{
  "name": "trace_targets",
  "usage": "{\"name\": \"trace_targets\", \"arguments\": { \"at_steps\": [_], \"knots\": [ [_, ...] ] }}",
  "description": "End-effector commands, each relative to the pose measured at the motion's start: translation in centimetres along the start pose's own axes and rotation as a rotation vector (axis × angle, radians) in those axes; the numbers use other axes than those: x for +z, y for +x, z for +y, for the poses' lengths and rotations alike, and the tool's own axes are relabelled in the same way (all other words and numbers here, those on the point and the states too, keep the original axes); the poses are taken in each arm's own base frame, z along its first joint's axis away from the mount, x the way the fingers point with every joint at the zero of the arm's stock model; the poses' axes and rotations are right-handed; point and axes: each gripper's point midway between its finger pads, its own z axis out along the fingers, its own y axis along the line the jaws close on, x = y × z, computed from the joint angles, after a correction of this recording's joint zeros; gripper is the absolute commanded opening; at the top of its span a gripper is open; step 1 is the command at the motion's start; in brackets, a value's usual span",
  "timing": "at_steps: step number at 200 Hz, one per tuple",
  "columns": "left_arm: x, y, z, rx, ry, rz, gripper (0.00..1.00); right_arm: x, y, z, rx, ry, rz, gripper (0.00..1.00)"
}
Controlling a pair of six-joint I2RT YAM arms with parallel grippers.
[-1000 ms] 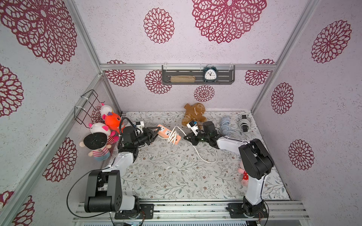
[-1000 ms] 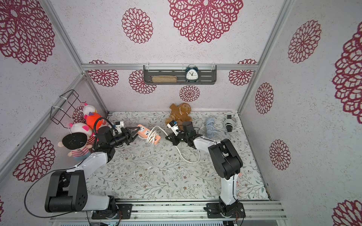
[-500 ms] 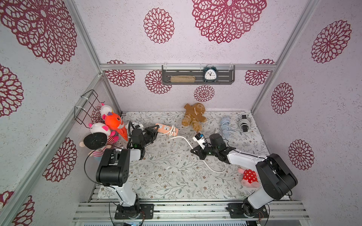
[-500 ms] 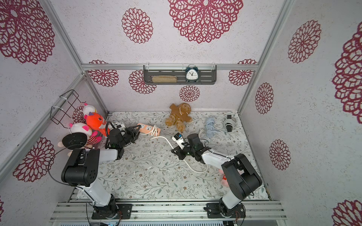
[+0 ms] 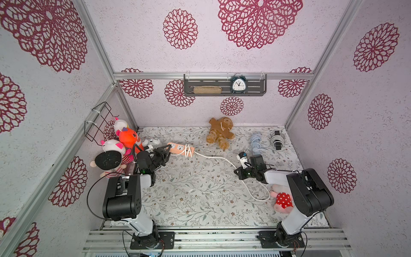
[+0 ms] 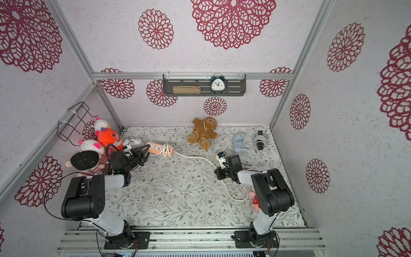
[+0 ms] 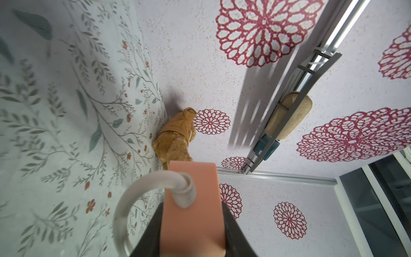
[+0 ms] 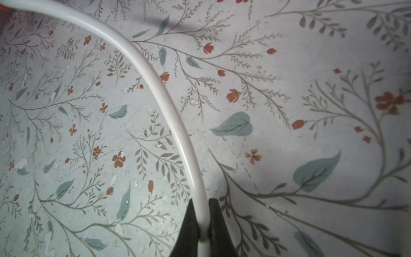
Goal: Unwrap the cord wrapped around the power strip
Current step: Unwrap the power cord from the power strip.
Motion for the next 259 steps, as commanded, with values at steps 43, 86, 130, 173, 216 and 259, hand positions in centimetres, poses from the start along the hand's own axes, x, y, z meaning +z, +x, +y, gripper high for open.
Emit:
{"name": "trace_targets", "arguments": {
  "at_steps": [43, 86, 130, 173, 216, 259],
  "knots": [
    [-0.4, 1.3, -3.8, 0.107, 0.032, 0.075, 0.00, -1.9, 0.4, 1.5, 0.048, -0.133, -0.014, 0.17],
    [1.0, 6.2, -6.5, 0.170, 0.056, 0.267, 0.00, -4.3, -2.6, 4.9, -0.172, -0.148, 0.008, 0.69],
    [0.9, 8.6, -8.2, 0.190, 0.074, 0.352, 0.00, -4.7, -7.9, 8.6, -0.260, -0.247, -0.125, 0.76],
    [1.2, 10.3, -9.9, 0.179, 0.142, 0.404, 0.00, -0.5, -9.2, 13.7, -0.307, -0.393, -0.126, 0.77],
    [1.2, 11.2, -10.6, 0.176, 0.169, 0.423, 0.00, 3.5, -8.7, 16.7, -0.323, -0.488, -0.146, 0.79],
    [0.7, 11.7, -10.4, 0.162, 0.181, 0.438, 0.00, 5.5, -9.8, 16.5, -0.295, -0.487, -0.199, 0.76]
  ]
}}
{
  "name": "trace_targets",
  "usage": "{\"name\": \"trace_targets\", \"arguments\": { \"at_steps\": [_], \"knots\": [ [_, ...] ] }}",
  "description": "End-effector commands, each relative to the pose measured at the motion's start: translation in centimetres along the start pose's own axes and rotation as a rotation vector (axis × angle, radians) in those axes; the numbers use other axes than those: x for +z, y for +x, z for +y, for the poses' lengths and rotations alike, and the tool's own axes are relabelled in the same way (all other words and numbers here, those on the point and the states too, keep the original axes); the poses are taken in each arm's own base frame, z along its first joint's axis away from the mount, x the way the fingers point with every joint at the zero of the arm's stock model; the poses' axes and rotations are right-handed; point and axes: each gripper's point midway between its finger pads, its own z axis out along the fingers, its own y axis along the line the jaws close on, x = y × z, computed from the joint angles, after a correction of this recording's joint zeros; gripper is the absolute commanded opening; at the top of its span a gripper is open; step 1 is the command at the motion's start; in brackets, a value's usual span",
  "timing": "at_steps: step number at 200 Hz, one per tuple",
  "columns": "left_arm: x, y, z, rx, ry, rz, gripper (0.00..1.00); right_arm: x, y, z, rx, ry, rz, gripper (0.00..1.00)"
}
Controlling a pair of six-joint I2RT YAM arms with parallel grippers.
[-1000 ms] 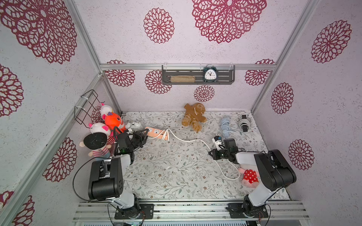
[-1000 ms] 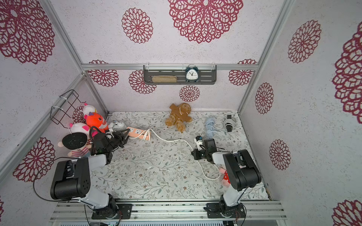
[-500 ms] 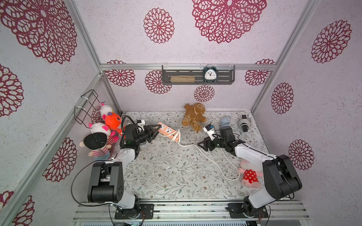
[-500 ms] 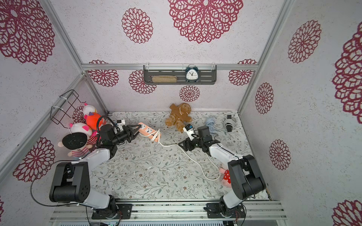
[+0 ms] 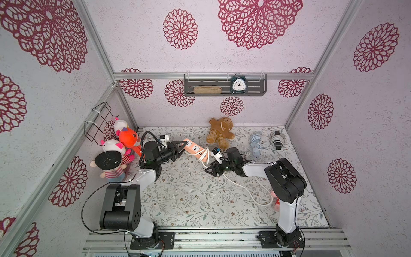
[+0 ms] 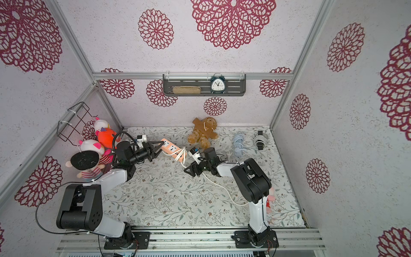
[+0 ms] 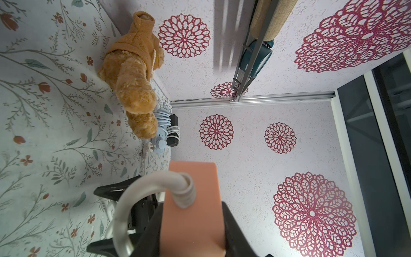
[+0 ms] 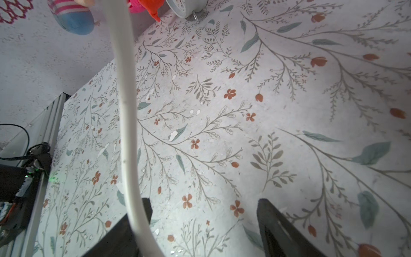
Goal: Unwrap the cord wrapped around the power strip
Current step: Unwrap the power cord from the power strip.
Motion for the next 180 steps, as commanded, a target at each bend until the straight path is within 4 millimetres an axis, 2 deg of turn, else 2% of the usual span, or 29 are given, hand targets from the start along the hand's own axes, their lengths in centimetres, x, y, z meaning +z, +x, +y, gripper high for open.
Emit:
{"name": "trace_targets", "arguments": {
  "at_steps": [1, 17, 39, 60, 79, 104, 116, 130, 144, 156, 180],
  "knots": [
    [-0.2, 0.7, -2.6, 0.042, 0.080, 0.024, 0.00, -0.2, -4.1, 0.3, -0.038, -0.017, -0.123, 0.76],
    [-0.3, 0.8, -2.6, 0.038, 0.090, 0.025, 0.00, 0.2, -4.2, -0.1, -0.039, -0.017, -0.113, 0.66],
    [-0.2, 0.8, -2.9, 0.024, 0.120, 0.030, 0.00, 0.1, -4.4, -1.0, -0.035, -0.006, -0.104, 0.43],
    [-0.2, 1.0, -3.0, 0.008, 0.154, 0.042, 0.00, -1.0, -4.8, -2.7, -0.011, 0.025, -0.107, 0.22],
    [-0.3, 1.4, -2.4, 0.002, 0.155, 0.054, 0.00, -2.8, -5.7, -4.3, -0.005, 0.067, -0.108, 0.00],
    [-0.4, 1.4, -0.1, 0.015, 0.078, 0.038, 0.00, -6.8, -7.7, -5.3, -0.034, 0.138, -0.152, 0.00],
    [-0.5, 0.6, 1.6, 0.042, -0.004, -0.009, 0.00, -8.9, -8.5, -4.6, -0.069, 0.164, -0.174, 0.00],
    [-1.0, -1.4, 3.4, 0.084, -0.112, -0.140, 0.00, -11.0, -8.7, -3.0, -0.114, 0.170, -0.187, 0.00],
    [-1.0, -3.3, 3.3, 0.110, -0.129, -0.253, 0.00, -12.6, -8.0, -1.2, -0.135, 0.156, -0.196, 0.00],
    [-0.4, -4.5, 2.4, 0.113, -0.082, -0.314, 0.00, -13.3, -6.5, 0.0, -0.116, 0.142, -0.187, 0.00],
    [0.7, -6.5, 1.7, 0.065, 0.025, -0.371, 0.00, -13.8, -2.7, 0.7, -0.033, 0.152, -0.158, 0.00]
  ]
}}
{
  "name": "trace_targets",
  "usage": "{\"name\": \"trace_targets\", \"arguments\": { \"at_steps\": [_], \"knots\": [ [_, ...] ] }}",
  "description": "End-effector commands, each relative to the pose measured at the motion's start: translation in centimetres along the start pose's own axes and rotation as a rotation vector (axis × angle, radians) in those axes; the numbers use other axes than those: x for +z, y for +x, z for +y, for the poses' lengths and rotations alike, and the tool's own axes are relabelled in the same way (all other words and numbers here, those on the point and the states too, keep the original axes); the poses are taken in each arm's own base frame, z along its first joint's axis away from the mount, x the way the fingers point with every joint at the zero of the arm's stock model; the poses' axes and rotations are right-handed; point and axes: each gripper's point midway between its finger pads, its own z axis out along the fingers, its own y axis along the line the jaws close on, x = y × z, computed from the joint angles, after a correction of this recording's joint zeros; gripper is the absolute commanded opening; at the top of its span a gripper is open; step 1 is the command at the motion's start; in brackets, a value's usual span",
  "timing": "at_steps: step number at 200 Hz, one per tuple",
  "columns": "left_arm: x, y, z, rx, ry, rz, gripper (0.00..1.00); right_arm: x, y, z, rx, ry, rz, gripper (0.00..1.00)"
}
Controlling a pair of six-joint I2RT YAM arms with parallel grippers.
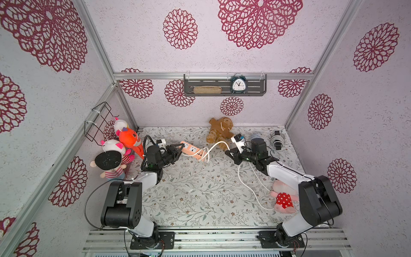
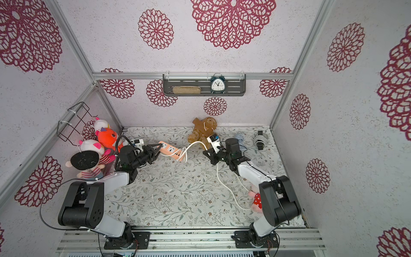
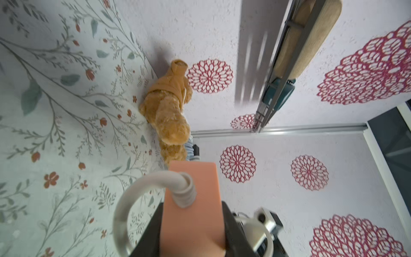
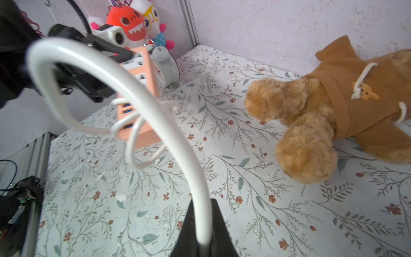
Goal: Unwrap the cord wrapped around the power strip
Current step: Unwrap the power cord from the power strip.
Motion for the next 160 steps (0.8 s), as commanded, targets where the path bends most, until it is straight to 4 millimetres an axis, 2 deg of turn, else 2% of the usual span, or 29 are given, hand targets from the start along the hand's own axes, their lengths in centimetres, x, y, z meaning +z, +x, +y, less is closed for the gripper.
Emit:
{"name": "trace_targets", "arguments": {
  "at_steps": [1, 38, 58, 81, 98, 131, 160],
  "knots": [
    [1.4, -3.3, -2.6, 0.007, 0.128, -0.143, 0.00, -0.8, 4.1, 1.2, 0.067, -0.011, 0.067, 0.00],
    [2.0, -4.2, -2.7, -0.073, 0.222, -0.168, 0.00, -1.3, 10.4, -0.9, 0.202, 0.130, 0.153, 0.00],
    [1.2, -4.4, -2.8, -0.069, 0.215, -0.172, 0.00, -1.6, 12.8, -3.5, 0.253, 0.241, 0.201, 0.00],
    [-1.0, -5.3, -2.2, -0.092, 0.216, -0.188, 0.00, -2.4, 14.8, -6.7, 0.347, 0.357, 0.248, 0.00],
    [-2.9, -6.1, -1.1, -0.105, 0.190, -0.213, 0.00, -2.9, 16.1, -8.2, 0.392, 0.410, 0.271, 0.00],
    [-6.2, -7.2, 0.4, -0.083, 0.099, -0.255, 0.00, -3.3, 18.4, -9.0, 0.447, 0.447, 0.304, 0.00],
    [-7.7, -7.2, -0.2, -0.014, 0.004, -0.247, 0.00, -3.8, 19.2, -9.9, 0.486, 0.502, 0.313, 0.00]
  ]
}}
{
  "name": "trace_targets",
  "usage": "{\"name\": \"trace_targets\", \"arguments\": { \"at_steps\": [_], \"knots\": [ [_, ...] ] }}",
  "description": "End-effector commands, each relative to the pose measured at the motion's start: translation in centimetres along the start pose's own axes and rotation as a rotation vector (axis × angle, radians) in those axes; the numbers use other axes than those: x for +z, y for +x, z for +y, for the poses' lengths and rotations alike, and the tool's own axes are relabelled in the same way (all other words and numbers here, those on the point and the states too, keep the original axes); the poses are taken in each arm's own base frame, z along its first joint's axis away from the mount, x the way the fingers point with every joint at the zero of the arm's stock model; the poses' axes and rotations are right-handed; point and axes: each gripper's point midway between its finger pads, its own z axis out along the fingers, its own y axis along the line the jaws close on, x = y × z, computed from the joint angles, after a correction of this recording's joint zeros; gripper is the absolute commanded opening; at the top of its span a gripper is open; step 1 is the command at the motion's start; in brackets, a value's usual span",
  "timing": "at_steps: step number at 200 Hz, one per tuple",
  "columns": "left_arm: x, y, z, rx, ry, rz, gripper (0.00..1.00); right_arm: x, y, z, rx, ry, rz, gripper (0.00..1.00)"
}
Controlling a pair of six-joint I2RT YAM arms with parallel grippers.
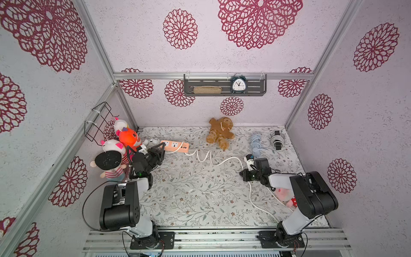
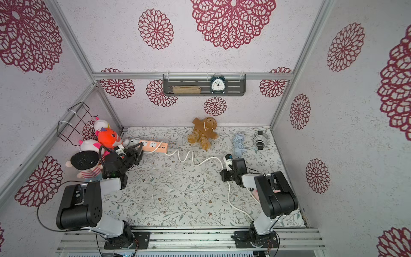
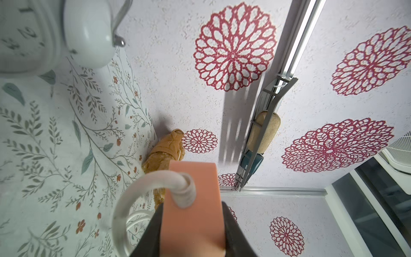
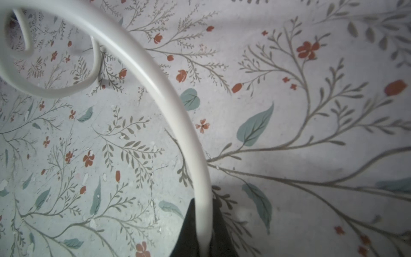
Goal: Unwrap the cord wrapped around the power strip
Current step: Unwrap the power cord from the power strip.
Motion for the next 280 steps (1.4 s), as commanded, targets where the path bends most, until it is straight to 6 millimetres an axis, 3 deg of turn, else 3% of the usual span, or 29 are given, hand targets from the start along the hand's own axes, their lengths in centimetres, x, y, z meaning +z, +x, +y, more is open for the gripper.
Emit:
{"name": "trace_targets", "arguments": {
  "at_steps": [1, 46, 52, 73, 94, 123, 140, 173, 218, 247, 280],
  "knots": [
    [-0.9, 0.6, -1.9, 0.096, -0.030, 0.042, 0.00, 0.2, 0.6, -1.9, 0.063, 0.080, 0.011, 0.00],
    [-3.4, 0.7, -3.5, 0.280, -0.187, 0.062, 0.00, -0.4, -0.5, -3.9, 0.143, 0.137, 0.001, 0.00],
    [-3.6, 0.9, -3.6, 0.291, -0.196, 0.071, 0.00, -0.3, -0.6, -3.3, 0.133, 0.105, 0.015, 0.03],
    [-3.5, 1.8, -3.6, 0.271, -0.195, 0.125, 0.00, -0.5, -1.0, -0.1, 0.071, -0.021, 0.075, 0.31],
    [-3.3, 2.5, -3.6, 0.240, -0.169, 0.139, 0.00, -2.0, -2.0, 2.2, -0.041, -0.072, 0.077, 0.54],
    [-2.9, 3.7, -4.6, 0.254, -0.145, 0.167, 0.00, -4.8, -4.7, 5.1, -0.205, -0.102, 0.018, 0.65],
    [-2.5, 4.4, -5.0, 0.254, -0.135, 0.182, 0.00, -5.1, -7.1, 8.3, -0.260, -0.128, -0.037, 0.67],
    [-1.7, 5.5, -5.8, 0.247, -0.092, 0.185, 0.00, -1.7, -10.0, 15.5, -0.131, -0.222, -0.099, 0.63],
    [-1.7, 5.8, -5.8, 0.253, -0.089, 0.162, 0.00, 3.9, -11.1, 18.9, 0.082, -0.230, -0.114, 0.53],
    [-2.0, 6.0, -5.8, 0.268, -0.095, 0.165, 0.00, 6.7, -11.9, 20.3, 0.120, -0.236, -0.125, 0.60],
    [-2.3, 6.2, -5.5, 0.272, -0.093, 0.173, 0.00, 9.2, -12.5, 20.6, 0.149, -0.253, -0.134, 0.57]
  ]
}}
